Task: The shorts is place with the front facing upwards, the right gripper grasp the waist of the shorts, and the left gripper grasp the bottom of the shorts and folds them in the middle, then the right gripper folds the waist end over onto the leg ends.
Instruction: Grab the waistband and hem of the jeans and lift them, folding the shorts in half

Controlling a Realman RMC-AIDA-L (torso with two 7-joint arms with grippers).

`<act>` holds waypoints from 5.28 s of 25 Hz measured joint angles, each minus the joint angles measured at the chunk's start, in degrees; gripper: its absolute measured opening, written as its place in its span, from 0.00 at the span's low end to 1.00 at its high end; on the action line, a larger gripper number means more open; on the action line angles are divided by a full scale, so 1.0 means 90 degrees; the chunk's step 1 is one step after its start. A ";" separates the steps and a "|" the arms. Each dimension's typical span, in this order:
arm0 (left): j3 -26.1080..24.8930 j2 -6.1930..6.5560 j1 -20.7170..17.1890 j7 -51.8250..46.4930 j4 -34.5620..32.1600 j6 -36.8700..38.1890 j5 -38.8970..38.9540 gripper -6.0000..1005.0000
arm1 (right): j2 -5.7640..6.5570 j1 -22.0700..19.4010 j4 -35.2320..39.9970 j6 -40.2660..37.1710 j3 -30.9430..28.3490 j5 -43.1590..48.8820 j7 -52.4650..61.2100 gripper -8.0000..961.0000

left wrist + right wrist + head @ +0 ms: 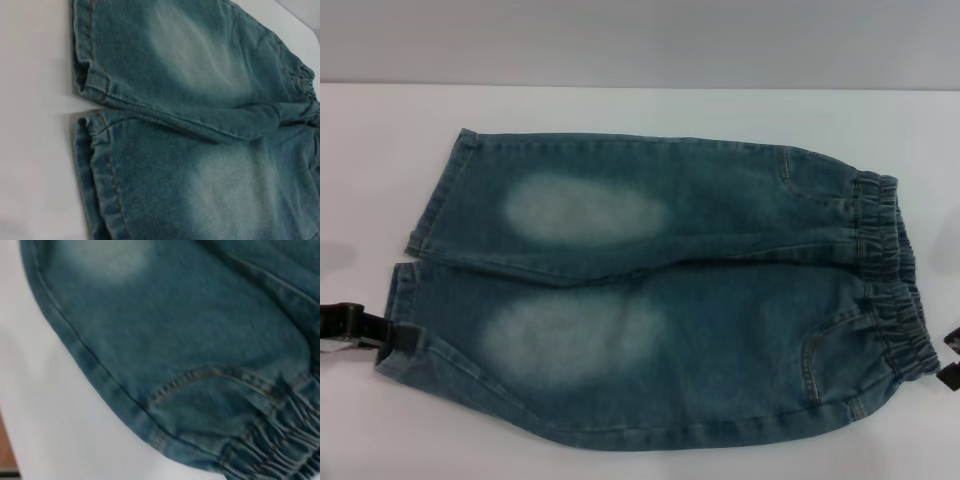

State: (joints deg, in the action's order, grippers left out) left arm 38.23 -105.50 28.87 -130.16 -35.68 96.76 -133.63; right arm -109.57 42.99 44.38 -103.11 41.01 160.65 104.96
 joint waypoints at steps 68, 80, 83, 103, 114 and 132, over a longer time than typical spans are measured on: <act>-0.1137 0.0049 0.0236 -0.0010 -0.0022 -0.0574 0.0003 0.13 | -0.0323 -0.1160 0.0208 0.0949 -0.0462 -0.2725 -0.0414 0.02; -0.1333 -0.0080 0.0489 0.0038 -0.0057 -0.1313 0.0302 0.14 | -0.0403 -0.1850 -0.0752 0.1486 -0.1195 -0.4995 -0.1795 0.02; -0.1332 -0.0119 0.0554 0.0128 -0.0059 -0.1498 0.0546 0.14 | -0.0452 -0.1882 -0.1109 0.1877 -0.1391 -0.5145 -0.2180 0.02; -0.1268 -0.0500 0.0792 0.1109 -0.0080 -0.3085 0.1320 0.15 | -0.0887 -0.1920 -0.1746 0.3027 -0.1883 -0.5767 -0.3129 0.02; -0.1256 -0.0754 0.0971 0.1860 -0.0137 -0.3879 0.1342 0.16 | -0.0947 -0.1767 -0.1980 0.3574 -0.1978 -0.5887 -0.3383 0.02; -0.1059 -0.1033 0.1091 0.2603 -0.0085 -0.4653 0.1342 0.18 | -0.0971 -0.1377 -0.2472 0.4199 -0.1991 -0.6633 -0.4391 0.02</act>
State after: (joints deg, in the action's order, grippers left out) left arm 28.70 -114.79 38.68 -106.73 -36.45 54.88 -121.54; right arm -118.30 30.60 22.13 -65.32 23.09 100.96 65.44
